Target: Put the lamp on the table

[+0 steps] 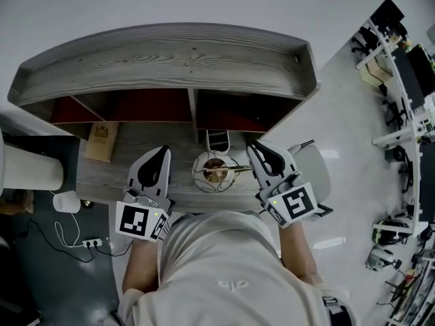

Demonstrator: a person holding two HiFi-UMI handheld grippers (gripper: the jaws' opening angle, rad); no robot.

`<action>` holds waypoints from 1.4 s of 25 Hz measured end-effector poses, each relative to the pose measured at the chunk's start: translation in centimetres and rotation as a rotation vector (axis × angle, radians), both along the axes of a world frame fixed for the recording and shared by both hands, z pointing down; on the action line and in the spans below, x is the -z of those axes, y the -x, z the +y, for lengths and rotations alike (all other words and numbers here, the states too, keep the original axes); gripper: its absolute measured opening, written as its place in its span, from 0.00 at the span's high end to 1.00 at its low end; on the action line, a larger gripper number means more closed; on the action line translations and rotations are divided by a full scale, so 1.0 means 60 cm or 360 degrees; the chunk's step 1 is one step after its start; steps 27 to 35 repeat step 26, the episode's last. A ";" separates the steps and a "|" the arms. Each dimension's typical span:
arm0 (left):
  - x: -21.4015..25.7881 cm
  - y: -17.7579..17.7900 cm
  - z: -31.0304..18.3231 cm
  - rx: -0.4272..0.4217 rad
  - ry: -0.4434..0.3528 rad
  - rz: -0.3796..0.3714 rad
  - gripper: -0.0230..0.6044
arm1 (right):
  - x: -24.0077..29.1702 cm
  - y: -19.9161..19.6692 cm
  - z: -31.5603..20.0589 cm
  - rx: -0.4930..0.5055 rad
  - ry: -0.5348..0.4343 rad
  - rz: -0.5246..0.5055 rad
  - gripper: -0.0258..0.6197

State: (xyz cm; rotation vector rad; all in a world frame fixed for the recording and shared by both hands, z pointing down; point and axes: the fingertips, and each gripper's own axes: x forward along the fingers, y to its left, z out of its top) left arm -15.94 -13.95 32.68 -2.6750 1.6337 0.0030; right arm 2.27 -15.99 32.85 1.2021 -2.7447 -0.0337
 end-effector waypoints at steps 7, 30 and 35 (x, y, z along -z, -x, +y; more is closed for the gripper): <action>0.001 -0.027 0.009 -0.0149 -0.0001 0.0001 0.94 | -0.022 -0.002 -0.001 -0.0020 0.0043 0.0026 0.87; -0.022 -0.046 0.019 -0.0188 0.0117 0.0106 0.94 | -0.036 -0.001 0.004 -0.0001 0.0074 0.0022 0.87; -0.022 -0.046 0.019 -0.0188 0.0117 0.0106 0.94 | -0.036 -0.001 0.004 -0.0001 0.0074 0.0022 0.87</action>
